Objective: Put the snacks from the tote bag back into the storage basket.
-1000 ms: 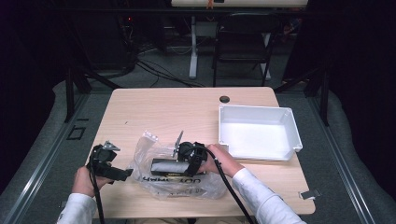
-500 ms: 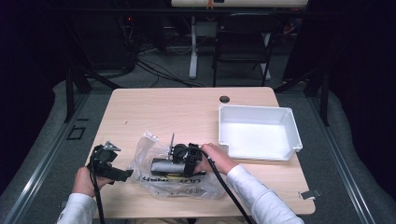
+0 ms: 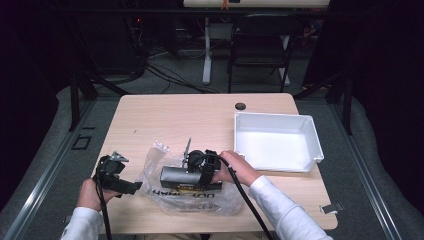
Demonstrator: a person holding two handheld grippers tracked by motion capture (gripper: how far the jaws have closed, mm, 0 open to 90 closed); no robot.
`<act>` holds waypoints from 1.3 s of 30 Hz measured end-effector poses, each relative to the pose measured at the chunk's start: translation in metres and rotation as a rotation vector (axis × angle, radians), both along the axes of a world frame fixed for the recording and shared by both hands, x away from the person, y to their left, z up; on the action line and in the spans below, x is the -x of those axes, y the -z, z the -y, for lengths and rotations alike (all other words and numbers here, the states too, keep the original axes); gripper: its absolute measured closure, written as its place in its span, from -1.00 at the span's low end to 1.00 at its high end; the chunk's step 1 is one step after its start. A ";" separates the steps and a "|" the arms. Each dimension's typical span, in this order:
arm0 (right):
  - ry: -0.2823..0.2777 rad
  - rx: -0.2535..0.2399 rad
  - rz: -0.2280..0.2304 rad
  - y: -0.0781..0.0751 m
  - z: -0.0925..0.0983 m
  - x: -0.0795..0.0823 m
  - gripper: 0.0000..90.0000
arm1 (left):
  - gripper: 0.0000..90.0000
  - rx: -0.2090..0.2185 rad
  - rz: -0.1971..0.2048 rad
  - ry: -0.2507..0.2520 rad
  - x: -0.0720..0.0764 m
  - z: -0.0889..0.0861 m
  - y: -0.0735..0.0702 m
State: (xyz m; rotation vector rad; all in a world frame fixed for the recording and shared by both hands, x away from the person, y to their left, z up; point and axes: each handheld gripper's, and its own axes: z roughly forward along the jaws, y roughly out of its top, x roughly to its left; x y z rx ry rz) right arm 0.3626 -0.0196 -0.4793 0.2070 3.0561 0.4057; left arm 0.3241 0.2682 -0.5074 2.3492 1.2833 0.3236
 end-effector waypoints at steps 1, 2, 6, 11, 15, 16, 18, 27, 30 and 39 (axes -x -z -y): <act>0.001 -0.004 0.001 -0.002 0.001 0.001 -0.06 | -0.98 0.001 0.002 -0.001 0.000 0.000 0.000; -0.001 -0.011 0.001 -0.006 0.002 0.002 -0.06 | -0.98 0.000 0.000 -0.001 0.000 0.000 0.000; -0.007 -0.022 0.005 -0.018 0.007 0.003 -0.06 | -0.98 0.004 0.000 0.000 0.000 0.000 0.000; -0.010 -0.043 0.006 -0.032 0.014 0.006 -0.06 | -0.98 0.004 0.001 -0.003 0.000 -0.001 0.000; -0.016 -0.052 0.009 -0.040 0.019 0.009 -0.06 | -0.98 0.002 0.000 -0.002 0.000 0.000 0.000; -0.021 -0.050 0.006 -0.042 0.020 0.009 -0.06 | -0.98 0.003 0.001 -0.001 0.000 0.000 0.000; -0.020 -0.057 0.003 -0.047 0.024 0.008 -0.06 | -0.98 0.004 0.001 -0.002 0.000 0.000 0.000; -0.007 -0.085 0.001 -0.066 0.053 0.004 -0.05 | -0.98 0.006 -0.004 -0.002 0.000 -0.001 0.001; 0.003 -0.082 0.003 -0.071 0.066 0.003 -0.05 | -0.98 0.008 -0.001 -0.005 0.000 -0.001 0.001; 0.010 -0.065 0.020 -0.078 0.103 -0.002 -0.05 | -0.98 0.010 -0.009 -0.004 -0.001 -0.001 0.002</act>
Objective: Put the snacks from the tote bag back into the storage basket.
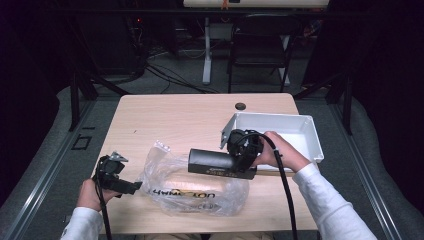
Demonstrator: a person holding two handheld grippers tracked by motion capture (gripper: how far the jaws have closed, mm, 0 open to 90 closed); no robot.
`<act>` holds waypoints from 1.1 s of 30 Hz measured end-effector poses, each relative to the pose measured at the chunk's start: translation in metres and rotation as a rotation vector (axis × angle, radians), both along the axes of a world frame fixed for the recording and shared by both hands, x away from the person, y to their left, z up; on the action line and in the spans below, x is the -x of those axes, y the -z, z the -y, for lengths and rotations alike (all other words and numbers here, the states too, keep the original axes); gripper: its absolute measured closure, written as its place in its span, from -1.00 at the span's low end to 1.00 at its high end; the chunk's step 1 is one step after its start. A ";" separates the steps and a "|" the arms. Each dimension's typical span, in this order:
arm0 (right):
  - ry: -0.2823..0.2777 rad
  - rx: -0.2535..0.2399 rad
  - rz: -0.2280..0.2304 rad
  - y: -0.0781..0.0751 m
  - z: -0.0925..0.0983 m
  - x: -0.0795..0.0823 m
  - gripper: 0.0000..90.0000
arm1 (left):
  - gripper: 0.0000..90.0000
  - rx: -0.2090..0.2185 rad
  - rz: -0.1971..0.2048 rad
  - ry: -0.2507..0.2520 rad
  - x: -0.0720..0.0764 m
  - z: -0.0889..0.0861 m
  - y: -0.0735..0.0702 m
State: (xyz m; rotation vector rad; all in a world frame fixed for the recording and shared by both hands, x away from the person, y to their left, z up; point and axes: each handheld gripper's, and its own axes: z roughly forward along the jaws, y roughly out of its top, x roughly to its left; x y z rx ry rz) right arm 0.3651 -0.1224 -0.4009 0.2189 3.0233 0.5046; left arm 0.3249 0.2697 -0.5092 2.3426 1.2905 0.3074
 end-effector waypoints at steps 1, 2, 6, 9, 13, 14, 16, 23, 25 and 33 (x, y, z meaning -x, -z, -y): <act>-0.007 0.007 0.005 -0.001 0.004 -0.001 -0.05 | -0.98 0.000 0.000 0.000 0.000 0.000 0.000; 0.000 0.004 0.000 -0.001 0.008 -0.002 -0.05 | -0.98 -0.001 0.000 0.000 0.000 0.000 0.000; 0.002 0.029 0.008 -0.002 0.023 -0.007 -0.05 | -0.98 0.000 0.002 -0.001 0.000 0.000 0.000; 0.016 0.037 0.010 -0.003 0.035 -0.010 -0.05 | -0.98 0.002 0.003 -0.003 0.000 -0.001 0.000; 0.017 0.059 0.024 -0.004 0.050 -0.014 -0.05 | -0.98 0.002 0.003 -0.003 0.000 -0.001 0.000; 0.021 0.063 0.024 -0.004 0.055 -0.016 -0.05 | -0.98 0.002 0.003 -0.003 0.000 -0.001 0.000; 0.025 0.076 0.040 -0.005 0.064 -0.018 -0.05 | -0.98 0.001 0.002 -0.002 0.000 -0.001 0.001; 0.060 0.084 0.051 -0.003 0.096 -0.030 -0.05 | -0.98 -0.001 0.004 -0.005 0.000 0.000 0.000; 0.066 0.095 0.056 -0.004 0.104 -0.035 -0.05 | -0.98 -0.001 0.003 -0.005 0.000 0.000 0.000; 0.103 0.091 0.060 0.003 0.134 -0.053 -0.05 | -0.99 -0.004 0.002 -0.004 -0.001 -0.001 0.001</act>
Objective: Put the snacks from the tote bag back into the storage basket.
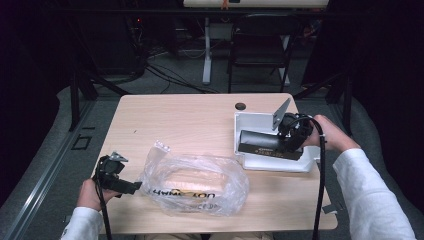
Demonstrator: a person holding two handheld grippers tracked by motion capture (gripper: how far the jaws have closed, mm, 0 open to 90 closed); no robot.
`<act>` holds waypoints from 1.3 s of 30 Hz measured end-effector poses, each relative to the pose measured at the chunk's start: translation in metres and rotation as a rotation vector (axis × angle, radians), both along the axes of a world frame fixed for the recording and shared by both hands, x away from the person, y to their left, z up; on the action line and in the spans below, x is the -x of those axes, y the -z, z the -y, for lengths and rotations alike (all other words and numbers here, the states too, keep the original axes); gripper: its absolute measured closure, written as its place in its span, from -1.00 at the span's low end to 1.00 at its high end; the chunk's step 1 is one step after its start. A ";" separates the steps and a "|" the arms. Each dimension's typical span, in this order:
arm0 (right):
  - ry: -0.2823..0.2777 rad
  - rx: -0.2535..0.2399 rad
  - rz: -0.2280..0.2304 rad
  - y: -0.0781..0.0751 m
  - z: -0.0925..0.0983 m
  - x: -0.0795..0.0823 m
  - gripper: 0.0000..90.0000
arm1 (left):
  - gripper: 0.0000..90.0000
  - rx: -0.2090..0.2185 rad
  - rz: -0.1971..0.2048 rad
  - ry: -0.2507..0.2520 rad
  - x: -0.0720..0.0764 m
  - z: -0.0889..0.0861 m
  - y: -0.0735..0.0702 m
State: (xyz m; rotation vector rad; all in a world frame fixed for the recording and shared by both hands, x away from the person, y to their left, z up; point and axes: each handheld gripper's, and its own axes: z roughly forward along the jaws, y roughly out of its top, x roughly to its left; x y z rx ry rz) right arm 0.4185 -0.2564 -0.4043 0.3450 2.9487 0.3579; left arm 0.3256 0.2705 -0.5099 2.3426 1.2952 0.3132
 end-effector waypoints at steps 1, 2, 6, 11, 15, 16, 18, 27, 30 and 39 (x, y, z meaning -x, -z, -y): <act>0.006 -0.005 0.003 0.002 0.002 -0.002 -0.05 | -0.99 0.000 -0.001 0.001 0.000 0.000 0.000; 0.006 0.012 0.004 0.004 0.005 -0.004 -0.05 | -0.99 -0.001 -0.001 -0.001 0.000 0.000 0.000; 0.000 0.012 0.029 0.012 0.014 -0.012 -0.05 | -0.99 -0.003 0.003 -0.003 0.000 0.000 0.000; -0.007 0.035 0.028 0.022 0.018 -0.020 -0.05 | -0.99 -0.001 0.003 -0.002 0.000 0.000 0.000; -0.008 0.054 0.002 0.033 0.017 -0.026 -0.05 | -0.99 -0.002 0.002 -0.001 0.000 0.000 0.000; -0.016 0.063 -0.005 0.036 0.016 -0.027 -0.05 | -0.99 0.000 0.003 -0.002 0.000 0.000 0.000; -0.015 0.062 -0.013 0.042 0.015 -0.030 -0.05 | -0.99 -0.002 0.002 -0.002 0.000 0.000 0.000; -0.031 0.088 -0.053 0.064 0.010 -0.037 -0.05 | -0.99 0.004 -0.003 0.003 0.000 -0.001 0.001; -0.030 0.068 -0.063 0.072 0.008 -0.037 -0.05 | -0.99 0.004 -0.003 0.005 0.000 -0.001 0.001; -0.054 0.083 -0.086 0.082 0.003 -0.039 -0.05 | -0.99 0.004 -0.008 0.006 0.000 0.000 0.001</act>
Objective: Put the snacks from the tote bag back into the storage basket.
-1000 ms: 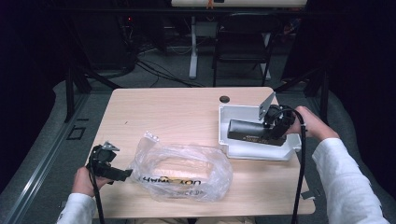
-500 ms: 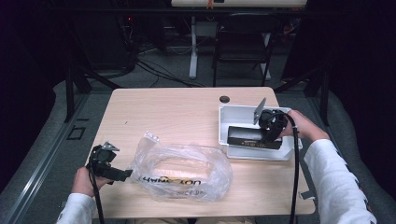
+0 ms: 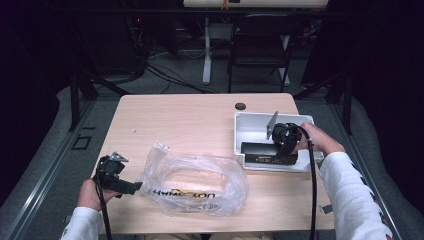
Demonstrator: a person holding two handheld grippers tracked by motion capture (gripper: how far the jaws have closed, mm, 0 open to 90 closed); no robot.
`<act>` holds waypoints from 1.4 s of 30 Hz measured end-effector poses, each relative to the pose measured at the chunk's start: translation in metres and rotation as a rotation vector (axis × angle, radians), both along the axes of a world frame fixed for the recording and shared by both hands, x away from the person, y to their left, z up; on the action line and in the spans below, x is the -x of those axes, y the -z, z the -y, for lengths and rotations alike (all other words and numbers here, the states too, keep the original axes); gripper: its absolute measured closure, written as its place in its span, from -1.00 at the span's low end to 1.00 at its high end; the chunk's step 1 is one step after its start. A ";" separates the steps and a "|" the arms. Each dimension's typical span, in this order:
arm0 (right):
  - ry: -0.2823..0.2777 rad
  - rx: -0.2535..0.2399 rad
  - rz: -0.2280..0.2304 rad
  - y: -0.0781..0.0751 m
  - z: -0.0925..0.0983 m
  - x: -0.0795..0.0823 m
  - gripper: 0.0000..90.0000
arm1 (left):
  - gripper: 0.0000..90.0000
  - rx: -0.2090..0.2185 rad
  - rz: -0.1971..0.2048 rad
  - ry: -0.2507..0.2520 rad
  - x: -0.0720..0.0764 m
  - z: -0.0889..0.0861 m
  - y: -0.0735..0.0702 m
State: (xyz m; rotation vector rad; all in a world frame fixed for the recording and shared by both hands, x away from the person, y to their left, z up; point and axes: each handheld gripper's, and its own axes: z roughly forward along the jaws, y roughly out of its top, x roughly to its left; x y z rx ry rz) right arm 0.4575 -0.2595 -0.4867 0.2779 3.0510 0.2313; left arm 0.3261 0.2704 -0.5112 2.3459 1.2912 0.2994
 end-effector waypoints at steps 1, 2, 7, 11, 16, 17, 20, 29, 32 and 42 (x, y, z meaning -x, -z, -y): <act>-0.005 0.011 0.000 0.000 -0.001 0.000 -0.05 | -0.99 0.000 0.000 0.001 0.000 0.000 0.000; -0.002 0.001 0.000 0.002 -0.001 0.000 -0.05 | -0.99 0.000 0.000 0.002 0.000 0.000 0.000; 0.001 -0.009 -0.009 0.010 0.000 0.000 -0.05 | -0.99 -0.001 0.001 0.002 0.000 0.000 0.000; 0.004 -0.015 -0.010 0.014 0.002 0.000 -0.05 | -0.99 -0.003 0.001 0.002 0.000 0.000 0.001; 0.001 -0.008 -0.003 0.016 0.003 -0.001 -0.06 | -0.99 -0.002 -0.001 0.003 0.000 0.001 0.001; 0.004 -0.017 -0.003 0.016 0.003 -0.001 -0.06 | -0.99 -0.002 -0.001 0.002 0.000 0.001 0.001; 0.011 -0.022 0.005 0.019 0.002 -0.001 -0.07 | -0.99 -0.003 0.000 0.002 0.000 0.001 0.001; 0.065 -0.018 0.001 0.020 0.005 -0.001 -0.47 | -0.99 -0.007 -0.001 0.004 0.000 0.002 0.001; 0.102 -0.034 0.005 0.014 0.007 0.000 -0.59 | -0.99 -0.003 0.001 0.005 0.000 0.001 0.001; 0.194 -0.144 0.036 -0.015 0.011 0.021 -0.78 | -1.00 -0.004 0.008 0.008 0.000 0.001 0.001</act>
